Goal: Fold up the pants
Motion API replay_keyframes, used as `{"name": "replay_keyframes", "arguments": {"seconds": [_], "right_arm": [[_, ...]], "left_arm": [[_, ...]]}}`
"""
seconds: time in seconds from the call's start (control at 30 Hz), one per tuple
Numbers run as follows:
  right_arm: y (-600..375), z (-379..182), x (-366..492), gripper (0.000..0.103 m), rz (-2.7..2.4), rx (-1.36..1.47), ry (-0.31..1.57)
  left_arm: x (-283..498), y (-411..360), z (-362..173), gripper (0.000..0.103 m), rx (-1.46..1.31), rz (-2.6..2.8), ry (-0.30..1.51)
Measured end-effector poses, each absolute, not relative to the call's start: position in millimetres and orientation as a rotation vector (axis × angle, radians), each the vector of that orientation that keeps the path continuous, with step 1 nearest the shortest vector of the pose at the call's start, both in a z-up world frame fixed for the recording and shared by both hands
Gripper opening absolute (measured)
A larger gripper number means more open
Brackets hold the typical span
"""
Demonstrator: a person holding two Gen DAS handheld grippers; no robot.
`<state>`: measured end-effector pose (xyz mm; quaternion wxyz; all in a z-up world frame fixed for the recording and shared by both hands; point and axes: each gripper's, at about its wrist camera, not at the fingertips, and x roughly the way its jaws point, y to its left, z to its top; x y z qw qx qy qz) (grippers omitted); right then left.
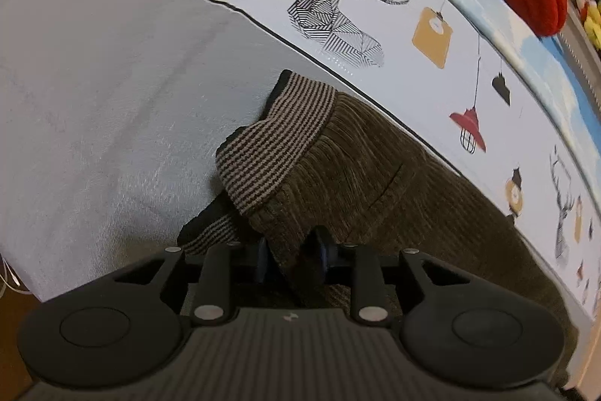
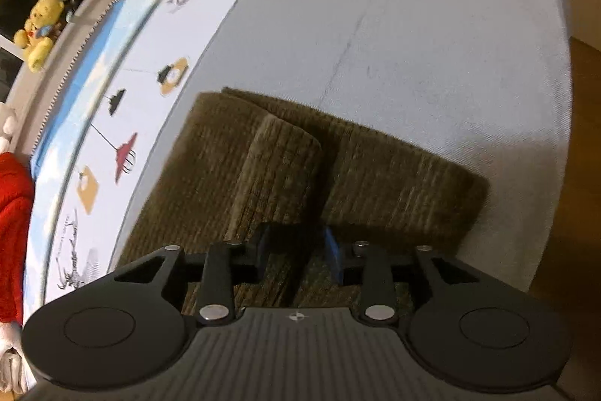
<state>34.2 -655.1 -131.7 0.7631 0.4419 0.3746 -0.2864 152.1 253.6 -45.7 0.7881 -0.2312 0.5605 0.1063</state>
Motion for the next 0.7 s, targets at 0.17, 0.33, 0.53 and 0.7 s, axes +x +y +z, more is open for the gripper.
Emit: {"name": "replay_keyframes", "arguments": {"seconds": [0.17,0.33,0.53,0.7], "right_arm": [[-646.7,-114.1,52.8,0.043,-0.415,0.936,0.639],[-642.9,-89.9,50.3,0.042,-0.366,0.835,0.500],[-649.1,-107.3,45.6,0.044,-0.699,0.765,0.740],[-652.4,-97.8,28.3,0.044,-0.860,0.791,0.723]], "left_arm": [[152.2,254.1,-48.2,0.029,-0.495,0.229,1.212],[152.9,253.3,-47.5,0.029,-0.483,0.216,1.209],[152.8,253.0,-47.3,0.029,-0.478,0.208,1.207],[153.1,254.2,-46.7,0.029,-0.487,0.203,1.204]]}}
